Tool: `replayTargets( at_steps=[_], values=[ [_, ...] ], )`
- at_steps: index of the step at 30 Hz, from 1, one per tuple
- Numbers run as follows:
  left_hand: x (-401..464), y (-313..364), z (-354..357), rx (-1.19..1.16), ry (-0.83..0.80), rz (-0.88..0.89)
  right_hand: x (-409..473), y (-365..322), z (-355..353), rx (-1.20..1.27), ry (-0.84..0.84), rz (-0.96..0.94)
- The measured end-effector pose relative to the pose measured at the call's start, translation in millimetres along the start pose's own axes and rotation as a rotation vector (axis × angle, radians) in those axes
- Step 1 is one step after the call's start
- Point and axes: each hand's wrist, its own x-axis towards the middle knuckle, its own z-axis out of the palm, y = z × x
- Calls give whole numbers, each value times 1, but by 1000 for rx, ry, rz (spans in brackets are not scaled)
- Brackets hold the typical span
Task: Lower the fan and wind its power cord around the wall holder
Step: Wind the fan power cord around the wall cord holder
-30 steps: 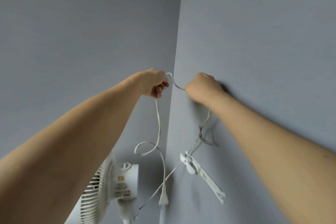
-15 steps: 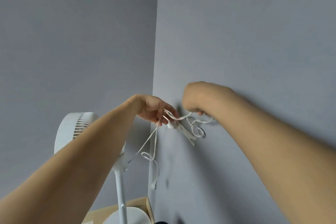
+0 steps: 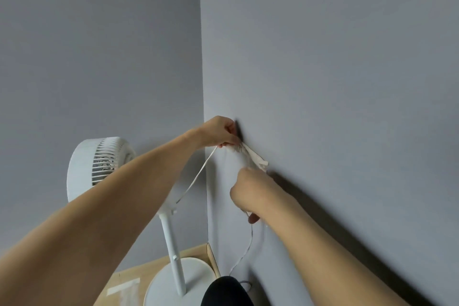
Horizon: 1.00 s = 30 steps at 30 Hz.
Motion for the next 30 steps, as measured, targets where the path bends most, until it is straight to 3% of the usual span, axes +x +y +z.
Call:
replayTargets(
  at_steps=[4,8,18,25,30],
  values=[
    [3,-9,-3,108,70,-16,25,22,43,303,247,22],
    [6,-17,-4,156,109,-48,49,30,76,395,405,66],
    [17,-21,-3,203,106,17,96,21,92,477,367,63],
    [32,-10,-5,225,80,-138,130,9,91,562,495,63],
    [36,-7,-11,185,50,-156,145,8,97,540,548,38]
  ],
)
